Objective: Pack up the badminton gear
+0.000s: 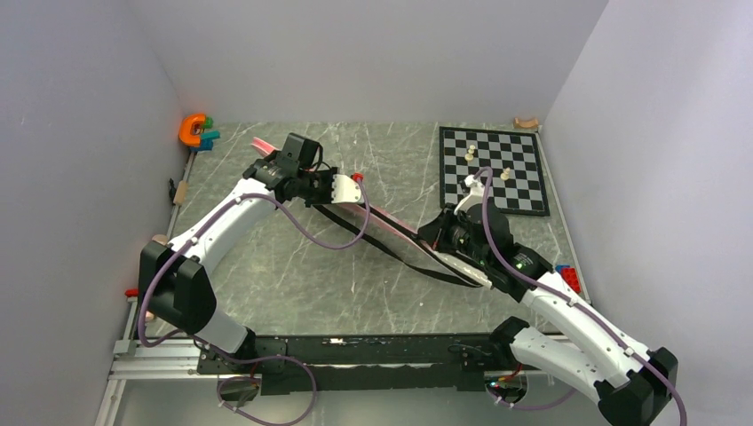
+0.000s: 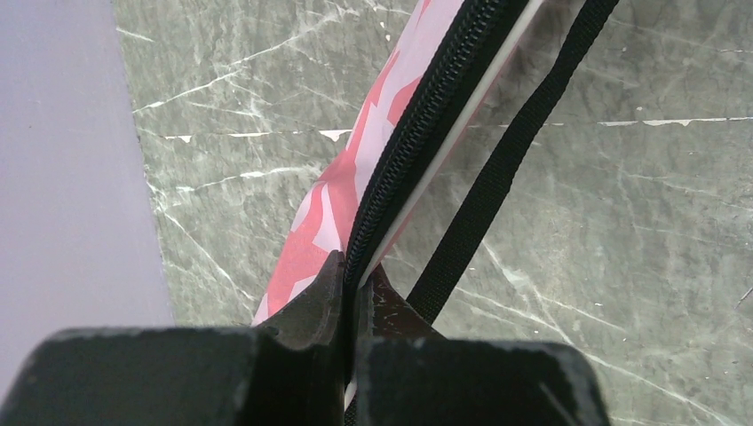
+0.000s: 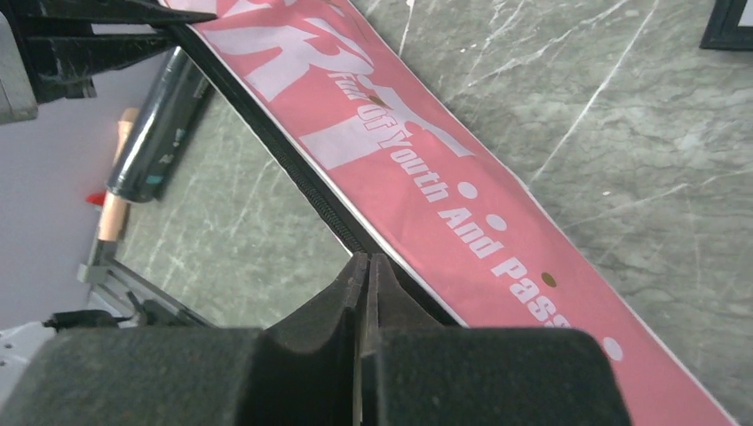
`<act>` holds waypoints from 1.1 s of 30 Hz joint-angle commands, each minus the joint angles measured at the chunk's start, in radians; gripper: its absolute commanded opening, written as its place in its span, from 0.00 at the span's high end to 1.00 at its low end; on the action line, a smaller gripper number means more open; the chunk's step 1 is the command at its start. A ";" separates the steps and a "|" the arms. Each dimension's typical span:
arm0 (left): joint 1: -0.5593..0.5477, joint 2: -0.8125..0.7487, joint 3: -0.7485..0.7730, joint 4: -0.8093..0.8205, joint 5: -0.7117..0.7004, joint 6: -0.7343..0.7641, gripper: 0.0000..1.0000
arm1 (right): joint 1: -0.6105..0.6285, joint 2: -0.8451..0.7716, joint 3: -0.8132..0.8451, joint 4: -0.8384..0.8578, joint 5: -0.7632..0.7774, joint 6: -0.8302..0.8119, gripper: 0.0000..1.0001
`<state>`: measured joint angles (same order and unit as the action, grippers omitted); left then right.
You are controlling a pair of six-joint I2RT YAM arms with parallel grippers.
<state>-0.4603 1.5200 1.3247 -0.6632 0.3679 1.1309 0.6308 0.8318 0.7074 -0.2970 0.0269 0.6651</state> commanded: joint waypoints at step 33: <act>0.005 -0.001 0.108 -0.062 0.073 -0.016 1.00 | 0.156 0.288 0.191 0.021 0.018 -0.509 0.49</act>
<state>-0.4595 1.5360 1.3697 -0.7467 0.3656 1.1393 0.7860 1.1423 0.9104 -0.3405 -0.0113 0.1913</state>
